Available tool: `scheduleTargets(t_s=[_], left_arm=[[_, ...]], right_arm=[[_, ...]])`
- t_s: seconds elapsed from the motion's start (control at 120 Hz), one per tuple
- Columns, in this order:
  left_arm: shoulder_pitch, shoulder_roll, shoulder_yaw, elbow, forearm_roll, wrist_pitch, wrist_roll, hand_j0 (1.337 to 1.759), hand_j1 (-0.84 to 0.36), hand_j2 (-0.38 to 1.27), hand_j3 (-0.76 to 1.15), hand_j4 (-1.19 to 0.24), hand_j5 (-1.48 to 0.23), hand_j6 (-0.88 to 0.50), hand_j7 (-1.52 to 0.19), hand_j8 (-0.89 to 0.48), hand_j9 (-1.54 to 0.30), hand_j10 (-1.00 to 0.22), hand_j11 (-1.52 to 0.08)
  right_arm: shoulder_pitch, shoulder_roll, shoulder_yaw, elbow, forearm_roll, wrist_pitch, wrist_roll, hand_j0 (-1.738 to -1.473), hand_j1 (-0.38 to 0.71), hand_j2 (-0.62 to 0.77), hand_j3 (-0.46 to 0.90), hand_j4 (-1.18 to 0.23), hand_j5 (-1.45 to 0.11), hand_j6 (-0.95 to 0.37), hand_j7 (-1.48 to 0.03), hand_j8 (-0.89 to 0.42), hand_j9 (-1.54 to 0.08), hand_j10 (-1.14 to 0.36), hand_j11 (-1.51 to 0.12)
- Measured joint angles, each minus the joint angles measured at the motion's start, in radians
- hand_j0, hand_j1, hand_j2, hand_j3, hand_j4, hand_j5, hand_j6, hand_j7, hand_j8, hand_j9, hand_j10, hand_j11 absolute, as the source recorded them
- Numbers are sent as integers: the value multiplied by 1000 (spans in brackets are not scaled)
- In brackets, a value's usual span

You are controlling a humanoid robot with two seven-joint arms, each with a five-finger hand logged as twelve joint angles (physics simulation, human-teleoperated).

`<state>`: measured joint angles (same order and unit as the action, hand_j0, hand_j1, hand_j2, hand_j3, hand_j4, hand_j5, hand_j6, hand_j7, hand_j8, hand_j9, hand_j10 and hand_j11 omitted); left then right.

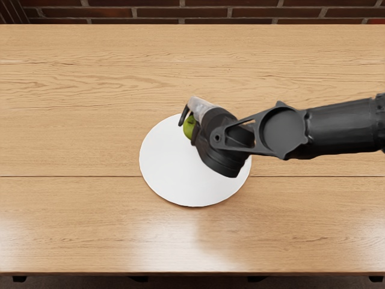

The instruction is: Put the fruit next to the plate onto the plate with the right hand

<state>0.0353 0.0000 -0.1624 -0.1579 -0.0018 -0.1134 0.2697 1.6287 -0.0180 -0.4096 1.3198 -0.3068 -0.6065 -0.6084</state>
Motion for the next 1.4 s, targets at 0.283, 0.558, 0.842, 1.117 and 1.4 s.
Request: scheduleTargets(t_s=[0.283,0.558,0.842,1.117,1.4], left_arm=[[0,0,0,0,0,0,0,1658,337,2,0,-10,-13,-10,-13,-10,-13,-10,-13],[0,0,0,0,0,0,0,1658,337,2,0,-10,-13,-10,-13,-10,-13,-10,-13],[0,0,0,0,0,0,0,1658,337,2,0,-10,-13,-10,-13,-10,-13,-10,-13],[0,0,0,0,0,0,0,1658,337,2,0,-10,-13,-10,-13,-10,-13,-10,-13],[0,0,0,0,0,0,0,1658,337,2,0,-10,-13,-10,-13,-10,-13,-10,-13]], right_arm=[[-74,17,148,4,-7,-4,-2,-1657,-172,20,0,-177,-276,-103,-251,-77,-269,-124,-274],[-181,-157,354,61,-17,-4,-2,-1658,-303,6,0,-46,-72,-28,-65,-21,-70,-33,-71],[-451,-426,734,89,-16,13,-2,-1658,-338,2,0,-11,-18,-7,-16,-5,-17,-8,-18],[-773,-571,1183,49,-14,667,-2,-1658,-346,1,0,-3,-5,-1,-4,-1,-5,-2,-5],[-953,-588,1445,-159,79,1168,-2,-1658,-349,1,0,0,-1,0,-1,0,-1,0,-1]])
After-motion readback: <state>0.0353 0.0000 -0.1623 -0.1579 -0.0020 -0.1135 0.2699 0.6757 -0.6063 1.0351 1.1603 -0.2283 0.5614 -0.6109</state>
